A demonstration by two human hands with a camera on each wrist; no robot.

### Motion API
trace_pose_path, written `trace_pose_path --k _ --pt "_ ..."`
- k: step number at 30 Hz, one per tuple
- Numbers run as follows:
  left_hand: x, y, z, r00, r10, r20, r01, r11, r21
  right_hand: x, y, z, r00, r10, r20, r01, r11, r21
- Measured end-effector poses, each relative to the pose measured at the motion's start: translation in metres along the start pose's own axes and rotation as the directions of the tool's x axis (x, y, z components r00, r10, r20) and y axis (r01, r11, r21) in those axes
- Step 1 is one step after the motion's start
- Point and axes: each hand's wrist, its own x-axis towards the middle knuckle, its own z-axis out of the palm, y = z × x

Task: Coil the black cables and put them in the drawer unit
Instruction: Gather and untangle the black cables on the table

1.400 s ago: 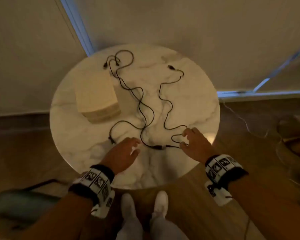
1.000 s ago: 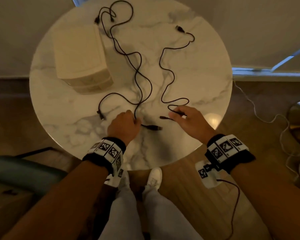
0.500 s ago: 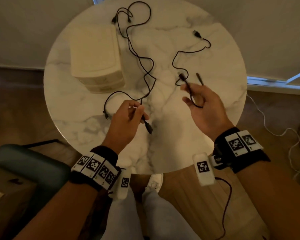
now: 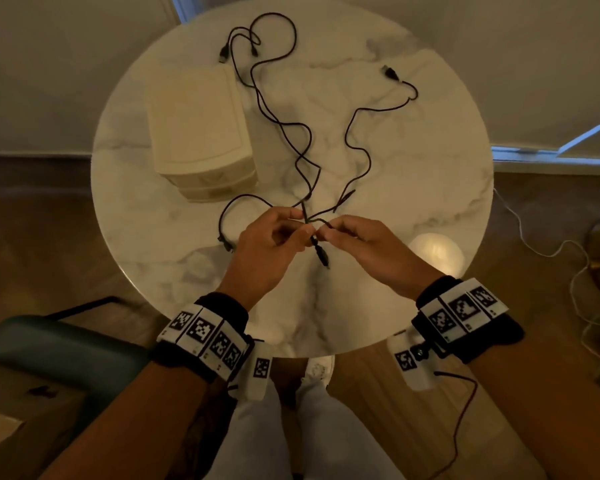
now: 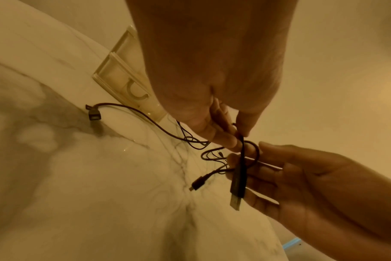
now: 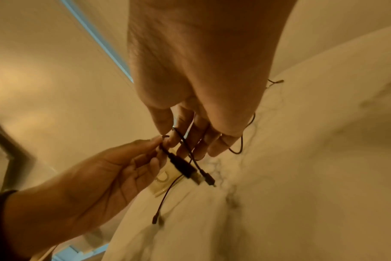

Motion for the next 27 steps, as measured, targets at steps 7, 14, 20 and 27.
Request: trace_pose_path --k 7,14,20,27 --pt "0.021 -0.008 -0.020 0.995 0.078 0.055 -0.090 0.959 0.270 0.008 0.010 0.029 1.000 0.000 0.026 0.002 0.999 -0.055" --pt "0.060 -0.054 -0.088 0.986 0.063 -0.155 0.098 0.529 0.843 0.015 -0.011 0.037 0.995 0.061 -0.081 -0.070 0.992 -0.105" --pt "0.057 -0.067 -0.101 0.987 -0.010 -0.163 0.151 0.439 0.885 0.023 -0.017 0.044 0.986 0.167 -0.005 -0.167 0.984 -0.061" --pt "0.056 -0.065 -0.102 0.998 0.047 -0.043 0.012 0.522 0.853 0.039 -0.030 0.060 0.938 0.345 0.030 -0.320 0.831 0.454"
